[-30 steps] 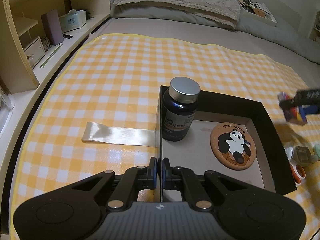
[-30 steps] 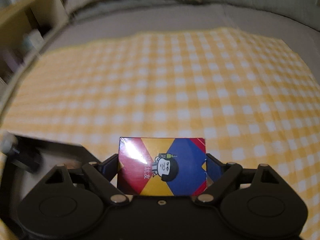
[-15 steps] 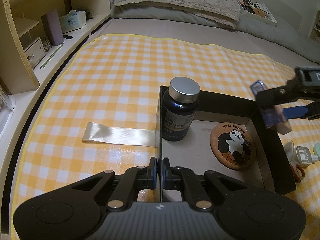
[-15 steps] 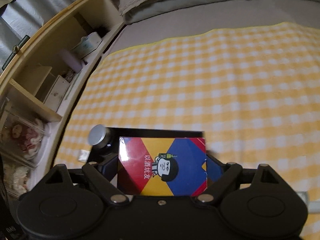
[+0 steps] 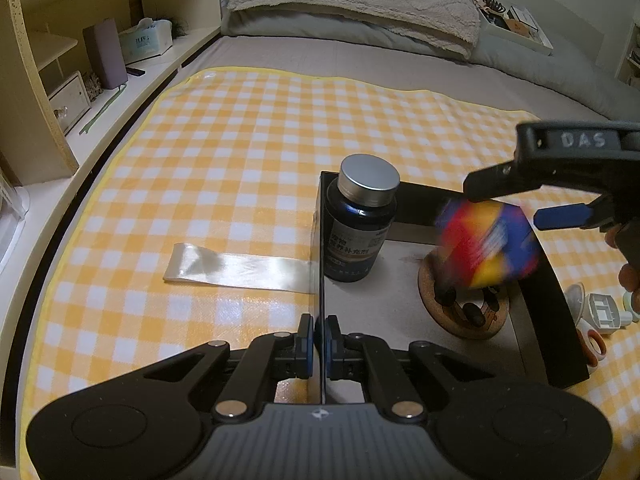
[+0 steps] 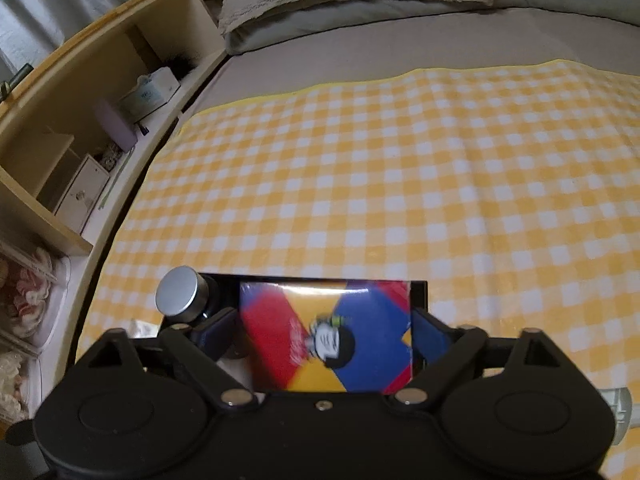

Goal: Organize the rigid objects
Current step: 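Carry the card box into the black box onto the coaster and release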

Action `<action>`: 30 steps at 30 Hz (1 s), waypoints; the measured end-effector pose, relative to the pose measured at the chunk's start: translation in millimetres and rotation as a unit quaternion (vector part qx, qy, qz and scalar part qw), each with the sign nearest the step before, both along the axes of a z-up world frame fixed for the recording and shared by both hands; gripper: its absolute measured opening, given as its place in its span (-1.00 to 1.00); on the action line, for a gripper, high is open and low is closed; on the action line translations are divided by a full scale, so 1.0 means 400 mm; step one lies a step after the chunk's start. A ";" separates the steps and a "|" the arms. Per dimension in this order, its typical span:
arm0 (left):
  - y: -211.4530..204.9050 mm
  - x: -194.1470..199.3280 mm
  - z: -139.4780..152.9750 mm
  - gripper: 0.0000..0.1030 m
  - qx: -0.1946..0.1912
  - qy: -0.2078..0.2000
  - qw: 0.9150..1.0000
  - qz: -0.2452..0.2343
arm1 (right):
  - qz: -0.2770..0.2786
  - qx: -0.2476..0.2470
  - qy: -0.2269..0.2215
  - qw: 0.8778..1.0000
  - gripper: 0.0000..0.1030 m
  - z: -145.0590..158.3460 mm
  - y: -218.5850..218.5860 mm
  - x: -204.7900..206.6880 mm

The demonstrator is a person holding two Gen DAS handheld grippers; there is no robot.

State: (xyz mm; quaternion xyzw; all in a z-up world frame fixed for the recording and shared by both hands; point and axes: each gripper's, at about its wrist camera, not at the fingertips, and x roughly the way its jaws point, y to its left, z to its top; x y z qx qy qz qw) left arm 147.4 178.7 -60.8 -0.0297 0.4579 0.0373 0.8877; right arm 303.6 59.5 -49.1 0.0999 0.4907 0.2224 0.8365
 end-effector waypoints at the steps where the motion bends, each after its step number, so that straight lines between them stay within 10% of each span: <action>1: 0.000 0.000 0.000 -0.86 -0.003 -0.001 1.000 -0.001 | 0.003 0.005 0.002 1.000 0.96 0.002 -0.002 0.003; 30: -0.003 0.001 -0.002 -0.87 -0.001 0.001 1.000 0.004 | 0.092 0.017 -0.021 0.995 1.00 0.087 -0.077 -0.093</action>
